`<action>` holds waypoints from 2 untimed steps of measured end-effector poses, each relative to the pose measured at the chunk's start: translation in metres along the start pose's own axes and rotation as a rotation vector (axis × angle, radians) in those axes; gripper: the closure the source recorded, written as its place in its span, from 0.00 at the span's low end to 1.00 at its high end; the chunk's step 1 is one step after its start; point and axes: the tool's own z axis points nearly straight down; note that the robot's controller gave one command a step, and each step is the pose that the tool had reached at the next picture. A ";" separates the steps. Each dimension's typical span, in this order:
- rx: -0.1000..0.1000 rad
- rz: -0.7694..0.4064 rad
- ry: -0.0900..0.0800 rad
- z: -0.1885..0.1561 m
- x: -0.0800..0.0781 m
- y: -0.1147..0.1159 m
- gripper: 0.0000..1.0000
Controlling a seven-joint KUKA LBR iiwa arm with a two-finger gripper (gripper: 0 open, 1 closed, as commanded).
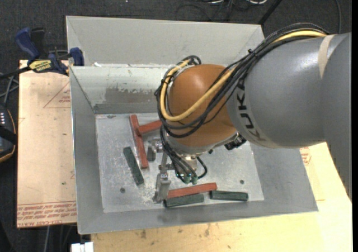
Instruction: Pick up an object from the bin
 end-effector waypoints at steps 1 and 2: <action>-0.001 0.004 -0.007 -0.004 -0.002 -0.001 0.00; -0.002 0.001 -0.008 -0.003 -0.002 -0.001 0.00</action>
Offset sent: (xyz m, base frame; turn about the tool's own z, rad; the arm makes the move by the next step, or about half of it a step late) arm 0.0084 -0.0740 -0.0956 -0.1481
